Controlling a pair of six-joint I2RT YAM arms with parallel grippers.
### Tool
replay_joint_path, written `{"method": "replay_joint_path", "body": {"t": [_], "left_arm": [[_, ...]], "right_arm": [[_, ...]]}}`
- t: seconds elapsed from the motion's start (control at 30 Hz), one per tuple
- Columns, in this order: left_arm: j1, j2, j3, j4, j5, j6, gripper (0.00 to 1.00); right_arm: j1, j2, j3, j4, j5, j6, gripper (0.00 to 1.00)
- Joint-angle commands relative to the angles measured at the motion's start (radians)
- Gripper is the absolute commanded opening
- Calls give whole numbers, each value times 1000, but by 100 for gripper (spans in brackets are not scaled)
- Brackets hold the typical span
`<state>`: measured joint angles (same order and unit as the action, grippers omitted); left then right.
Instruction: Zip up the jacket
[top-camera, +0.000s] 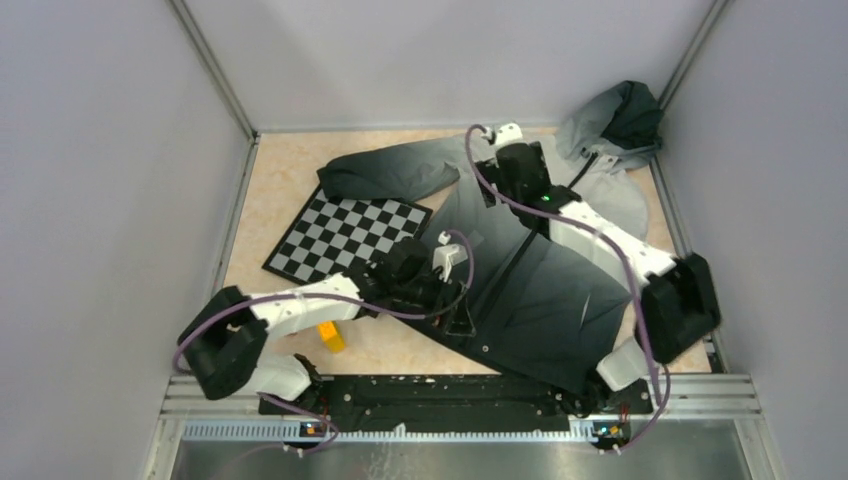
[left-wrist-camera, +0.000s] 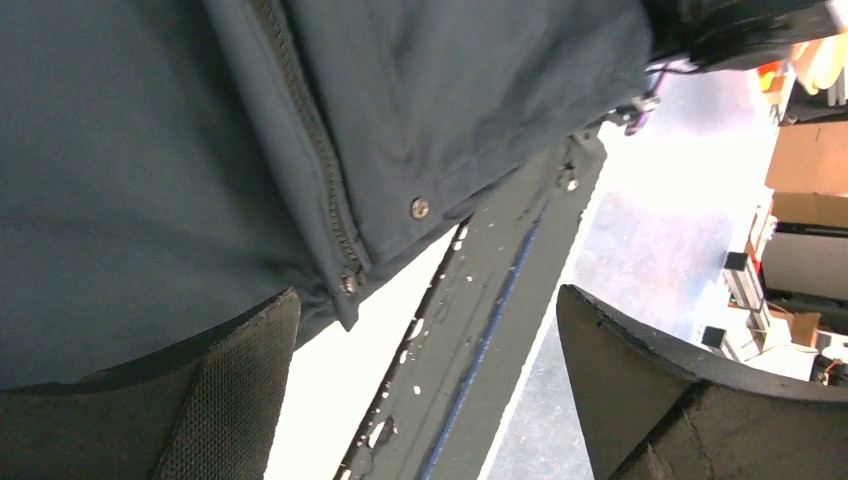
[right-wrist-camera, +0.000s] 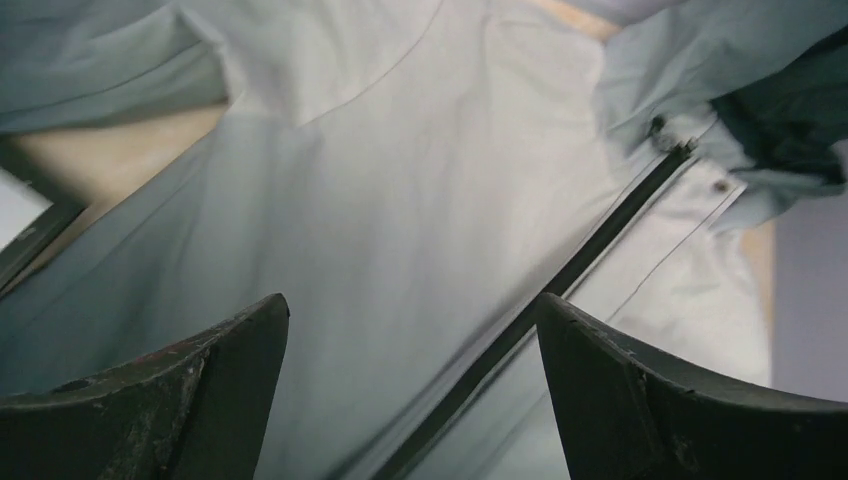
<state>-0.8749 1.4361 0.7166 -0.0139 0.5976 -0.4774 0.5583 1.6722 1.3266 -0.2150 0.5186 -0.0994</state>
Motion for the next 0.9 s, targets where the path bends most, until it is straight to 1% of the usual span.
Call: {"method": "replay_joint_path", "body": {"t": [0.0, 0.1, 0.17, 0.23, 0.33, 0.53, 0.63, 0.87], "left_arm": [[1, -168, 65, -92, -75, 4, 99], [1, -255, 118, -155, -149, 31, 99], [1, -302, 162, -186, -204, 56, 99], [1, -351, 214, -195, -268, 79, 99], [1, -433, 265, -166, -366, 126, 99], [1, -543, 406, -143, -521, 276, 99], [1, -582, 470, -132, -564, 336, 99], [1, -678, 577, -104, -648, 459, 99]], "right_arm": [[-9, -334, -172, -17, -199, 240, 91], [-10, -538, -246, -34, -223, 287, 91], [-9, -662, -266, -35, -195, 289, 91], [-9, -776, -268, -41, -149, 277, 92], [-9, -899, -223, -76, -86, 253, 92], [-10, -1064, -132, -85, 27, 226, 92], [-9, -1106, -95, -91, 56, 210, 92], [-9, -1185, -67, -74, 68, 163, 92]]}}
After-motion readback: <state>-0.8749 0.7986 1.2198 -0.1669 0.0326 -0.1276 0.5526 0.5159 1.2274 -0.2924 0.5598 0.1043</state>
